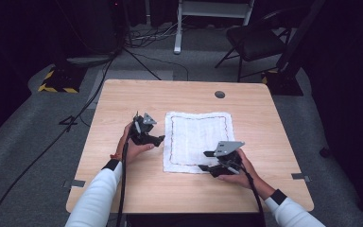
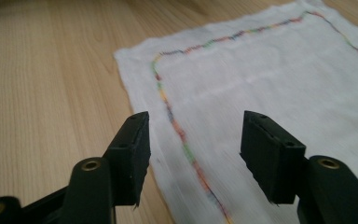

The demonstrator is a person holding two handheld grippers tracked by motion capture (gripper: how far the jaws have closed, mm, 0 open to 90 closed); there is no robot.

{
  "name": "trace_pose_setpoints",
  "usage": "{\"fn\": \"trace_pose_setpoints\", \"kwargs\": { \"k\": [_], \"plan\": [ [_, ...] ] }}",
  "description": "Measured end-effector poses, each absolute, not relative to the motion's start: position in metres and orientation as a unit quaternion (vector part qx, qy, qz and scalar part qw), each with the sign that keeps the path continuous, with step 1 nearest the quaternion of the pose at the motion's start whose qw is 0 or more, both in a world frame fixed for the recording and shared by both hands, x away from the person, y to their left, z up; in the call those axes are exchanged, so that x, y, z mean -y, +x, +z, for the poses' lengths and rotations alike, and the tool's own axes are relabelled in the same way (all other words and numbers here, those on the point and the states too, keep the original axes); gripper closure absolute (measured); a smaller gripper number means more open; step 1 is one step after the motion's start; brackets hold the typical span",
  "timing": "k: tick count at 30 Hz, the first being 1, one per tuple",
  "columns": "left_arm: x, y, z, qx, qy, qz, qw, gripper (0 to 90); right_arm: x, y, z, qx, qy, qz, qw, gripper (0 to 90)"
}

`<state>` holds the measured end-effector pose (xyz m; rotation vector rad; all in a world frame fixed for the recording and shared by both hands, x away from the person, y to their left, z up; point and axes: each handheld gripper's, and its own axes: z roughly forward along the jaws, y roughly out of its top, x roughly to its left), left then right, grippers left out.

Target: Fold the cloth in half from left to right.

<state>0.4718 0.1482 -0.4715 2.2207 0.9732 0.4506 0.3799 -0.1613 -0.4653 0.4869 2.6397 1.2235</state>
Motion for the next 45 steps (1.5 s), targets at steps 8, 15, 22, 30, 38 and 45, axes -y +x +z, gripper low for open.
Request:
{"fn": "trace_pose_setpoints", "kwargs": {
  "k": [8,15,22,30,38,45],
  "plan": [
    [-0.136,0.515,-0.476,-0.402,0.835,0.172,0.333,22.4,0.099,0.382,-0.473,-0.898,0.12,0.413,0.095,47.6],
    [-0.114,0.543,-0.485,-0.417,0.833,0.178,0.318,21.8,0.066,0.379,-0.486,-0.907,0.097,0.401,0.083,47.7],
    [-0.103,0.558,-0.489,-0.434,0.826,0.181,0.312,21.2,0.049,0.38,-0.493,-0.913,0.108,0.379,0.106,50.5],
    [-0.105,0.57,-0.496,-0.467,0.81,0.182,0.305,19.0,0.049,0.387,-0.495,-0.912,0.128,0.375,0.109,67.4],
    [-0.109,0.574,-0.5,-0.478,0.799,0.171,0.322,14.8,0.049,0.389,-0.494,-0.912,0.143,0.366,0.12,83.8],
    [-0.107,0.569,-0.496,-0.44,0.819,0.149,0.336,49.1,0.049,0.385,-0.494,-0.913,0.141,0.364,0.122,85.7]
  ]
}}
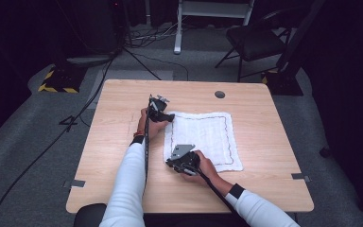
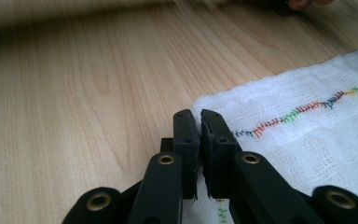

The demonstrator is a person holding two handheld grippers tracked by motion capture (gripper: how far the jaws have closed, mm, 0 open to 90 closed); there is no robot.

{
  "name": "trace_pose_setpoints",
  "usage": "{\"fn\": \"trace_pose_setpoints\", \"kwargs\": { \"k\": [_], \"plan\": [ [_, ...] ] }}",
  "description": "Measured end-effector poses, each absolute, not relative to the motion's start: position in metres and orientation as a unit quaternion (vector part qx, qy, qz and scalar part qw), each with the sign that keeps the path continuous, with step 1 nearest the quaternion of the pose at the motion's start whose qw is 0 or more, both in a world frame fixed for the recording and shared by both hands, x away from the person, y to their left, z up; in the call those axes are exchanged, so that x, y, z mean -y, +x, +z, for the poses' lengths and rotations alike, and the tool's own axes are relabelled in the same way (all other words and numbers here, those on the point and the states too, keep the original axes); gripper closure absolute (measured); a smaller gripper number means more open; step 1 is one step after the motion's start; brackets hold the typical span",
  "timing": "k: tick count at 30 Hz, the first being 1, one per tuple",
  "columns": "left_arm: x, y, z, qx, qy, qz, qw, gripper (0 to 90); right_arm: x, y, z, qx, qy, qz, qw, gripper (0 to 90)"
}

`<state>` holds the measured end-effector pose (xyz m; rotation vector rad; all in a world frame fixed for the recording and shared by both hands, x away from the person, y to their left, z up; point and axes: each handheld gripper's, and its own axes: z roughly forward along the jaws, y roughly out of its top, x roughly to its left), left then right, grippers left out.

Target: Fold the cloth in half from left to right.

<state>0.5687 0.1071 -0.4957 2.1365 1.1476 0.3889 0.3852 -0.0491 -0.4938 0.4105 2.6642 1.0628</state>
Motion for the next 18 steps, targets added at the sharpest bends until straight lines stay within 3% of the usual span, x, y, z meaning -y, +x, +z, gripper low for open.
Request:
{"fn": "trace_pose_setpoints", "kwargs": {
  "k": [1,5,10,18],
  "plan": [
    [-0.106,0.568,-0.495,-0.436,0.822,0.144,0.337,49.1,0.049,0.385,-0.494,-0.913,0.141,0.364,0.122,85.7],
    [-0.107,0.564,-0.494,-0.428,0.826,0.124,0.346,77.4,0.046,0.384,-0.493,-0.914,0.137,0.36,0.126,85.9],
    [-0.12,0.561,-0.494,-0.421,0.828,0.104,0.354,83.9,0.041,0.383,-0.492,-0.915,0.13,0.36,0.126,86.1],
    [-0.137,0.556,-0.482,-0.422,0.831,0.127,0.339,84.3,0.028,0.38,-0.484,-0.912,0.118,0.368,0.134,86.2]
  ]
}}
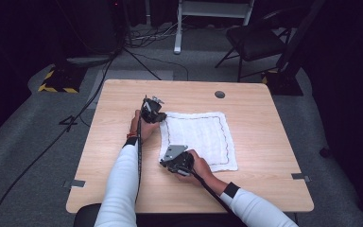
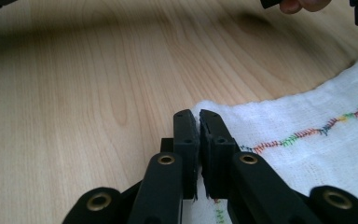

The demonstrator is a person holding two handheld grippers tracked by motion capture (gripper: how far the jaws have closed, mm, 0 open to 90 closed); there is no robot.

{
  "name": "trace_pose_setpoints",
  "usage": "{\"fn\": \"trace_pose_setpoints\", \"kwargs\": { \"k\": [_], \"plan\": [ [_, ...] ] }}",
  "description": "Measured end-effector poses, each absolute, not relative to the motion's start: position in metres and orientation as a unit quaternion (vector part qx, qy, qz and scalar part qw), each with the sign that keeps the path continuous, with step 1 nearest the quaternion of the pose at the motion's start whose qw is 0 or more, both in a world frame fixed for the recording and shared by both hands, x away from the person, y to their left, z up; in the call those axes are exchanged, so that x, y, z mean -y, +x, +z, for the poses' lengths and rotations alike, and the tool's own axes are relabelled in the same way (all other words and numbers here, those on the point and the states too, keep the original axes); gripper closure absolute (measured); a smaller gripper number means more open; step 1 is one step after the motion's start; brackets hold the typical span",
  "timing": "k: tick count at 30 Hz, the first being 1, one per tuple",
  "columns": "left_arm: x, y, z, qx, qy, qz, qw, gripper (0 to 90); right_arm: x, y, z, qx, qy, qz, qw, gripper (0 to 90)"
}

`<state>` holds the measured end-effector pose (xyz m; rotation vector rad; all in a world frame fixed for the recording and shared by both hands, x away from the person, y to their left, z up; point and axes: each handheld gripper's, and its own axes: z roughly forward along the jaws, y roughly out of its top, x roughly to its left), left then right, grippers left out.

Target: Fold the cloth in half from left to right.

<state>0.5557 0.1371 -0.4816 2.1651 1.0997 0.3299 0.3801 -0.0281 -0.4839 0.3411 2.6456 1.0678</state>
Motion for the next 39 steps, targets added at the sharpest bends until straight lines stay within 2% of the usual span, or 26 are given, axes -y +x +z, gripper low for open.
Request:
{"fn": "trace_pose_setpoints", "kwargs": {
  "k": [20,27,39],
  "plan": [
    [-0.153,0.546,-0.45,-0.428,0.807,0.162,0.374,84.5,0.029,0.379,-0.455,-0.895,0.119,0.401,0.156,86.3],
    [-0.141,0.546,-0.442,-0.418,0.806,0.169,0.384,84.6,0.047,0.379,-0.445,-0.889,0.13,0.409,0.163,86.3],
    [-0.096,0.55,-0.432,-0.389,0.817,0.172,0.389,84.8,0.095,0.375,-0.433,-0.879,0.152,0.414,0.178,86.3]
  ]
}}
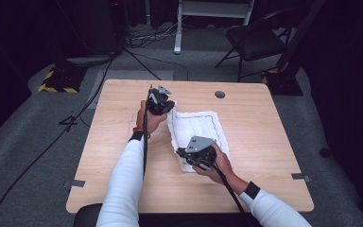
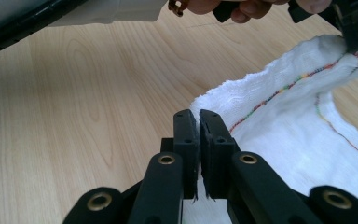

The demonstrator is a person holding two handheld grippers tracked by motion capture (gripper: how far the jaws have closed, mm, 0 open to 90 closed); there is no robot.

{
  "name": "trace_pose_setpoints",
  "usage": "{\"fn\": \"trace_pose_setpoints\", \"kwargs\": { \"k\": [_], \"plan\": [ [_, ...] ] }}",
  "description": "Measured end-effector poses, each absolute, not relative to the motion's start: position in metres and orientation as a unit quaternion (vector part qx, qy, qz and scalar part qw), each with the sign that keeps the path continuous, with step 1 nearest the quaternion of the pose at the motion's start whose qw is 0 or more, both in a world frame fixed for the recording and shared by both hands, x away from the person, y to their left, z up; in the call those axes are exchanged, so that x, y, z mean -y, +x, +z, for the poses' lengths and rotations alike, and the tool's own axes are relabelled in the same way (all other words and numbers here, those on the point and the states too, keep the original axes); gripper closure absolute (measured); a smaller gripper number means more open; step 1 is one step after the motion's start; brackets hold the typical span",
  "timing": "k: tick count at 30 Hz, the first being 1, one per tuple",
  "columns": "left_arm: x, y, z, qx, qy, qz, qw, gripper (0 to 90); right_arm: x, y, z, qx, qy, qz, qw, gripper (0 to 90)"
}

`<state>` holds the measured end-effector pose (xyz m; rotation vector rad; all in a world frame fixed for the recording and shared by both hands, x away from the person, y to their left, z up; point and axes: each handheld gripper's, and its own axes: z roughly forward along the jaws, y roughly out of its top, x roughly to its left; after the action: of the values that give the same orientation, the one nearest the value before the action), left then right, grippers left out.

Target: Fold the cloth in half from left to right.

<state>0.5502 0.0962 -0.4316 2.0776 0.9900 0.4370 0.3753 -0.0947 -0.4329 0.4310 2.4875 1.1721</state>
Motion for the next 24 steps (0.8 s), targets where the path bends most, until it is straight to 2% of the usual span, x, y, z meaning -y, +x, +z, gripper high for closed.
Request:
{"fn": "trace_pose_setpoints", "kwargs": {
  "k": [24],
  "plan": [
    [0.019,0.566,-0.436,-0.322,0.858,0.162,0.366,85.0,0.206,0.371,-0.437,-0.857,0.24,0.414,0.193,86.4]
  ]
}}
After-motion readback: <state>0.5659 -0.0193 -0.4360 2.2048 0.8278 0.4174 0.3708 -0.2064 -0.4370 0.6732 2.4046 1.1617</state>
